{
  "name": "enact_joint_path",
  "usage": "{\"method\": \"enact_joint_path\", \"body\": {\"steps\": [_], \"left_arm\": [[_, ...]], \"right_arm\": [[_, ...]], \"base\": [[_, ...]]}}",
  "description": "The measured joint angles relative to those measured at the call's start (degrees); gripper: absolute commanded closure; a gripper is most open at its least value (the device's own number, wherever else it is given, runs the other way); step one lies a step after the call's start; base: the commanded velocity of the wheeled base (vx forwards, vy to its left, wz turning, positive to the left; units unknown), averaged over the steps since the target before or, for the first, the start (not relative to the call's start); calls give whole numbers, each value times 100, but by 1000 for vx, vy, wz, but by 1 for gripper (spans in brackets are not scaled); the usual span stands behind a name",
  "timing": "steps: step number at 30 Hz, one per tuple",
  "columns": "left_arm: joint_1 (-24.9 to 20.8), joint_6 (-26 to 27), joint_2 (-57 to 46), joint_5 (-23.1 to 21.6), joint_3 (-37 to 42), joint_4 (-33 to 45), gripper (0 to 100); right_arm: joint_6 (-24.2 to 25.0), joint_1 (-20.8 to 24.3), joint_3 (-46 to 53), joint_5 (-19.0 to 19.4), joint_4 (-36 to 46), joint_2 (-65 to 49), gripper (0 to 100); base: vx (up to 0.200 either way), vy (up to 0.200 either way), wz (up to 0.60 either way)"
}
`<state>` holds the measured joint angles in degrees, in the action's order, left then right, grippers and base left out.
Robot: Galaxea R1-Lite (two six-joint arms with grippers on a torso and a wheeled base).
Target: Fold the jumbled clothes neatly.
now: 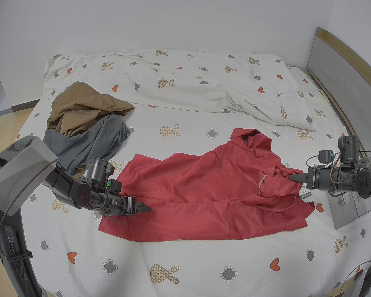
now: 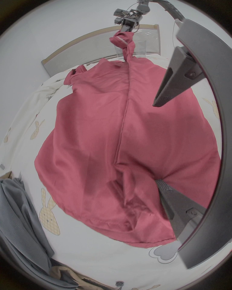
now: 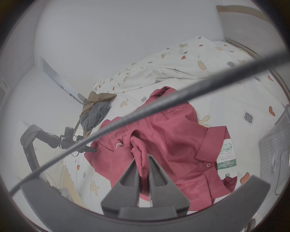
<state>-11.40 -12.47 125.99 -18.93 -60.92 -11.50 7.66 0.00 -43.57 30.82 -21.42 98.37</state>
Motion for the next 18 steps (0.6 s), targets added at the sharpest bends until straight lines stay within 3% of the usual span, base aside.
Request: {"method": "enact_joint_path", "body": {"steps": [6, 17, 18], "left_arm": [[149, 5, 52, 0, -55, 6, 0], [189, 22, 46, 20, -27, -11, 0], [190, 22, 37, 20, -20, -11, 0]], "right_arm": [[-361, 77, 208, -4, -6, 41, 100], [-374, 212, 485, -332, -12, 185, 100], [-375, 212, 494, -332, -15, 246, 0]], "base": [[0, 0, 0], [0, 0, 0], [0, 0, 0]]}}
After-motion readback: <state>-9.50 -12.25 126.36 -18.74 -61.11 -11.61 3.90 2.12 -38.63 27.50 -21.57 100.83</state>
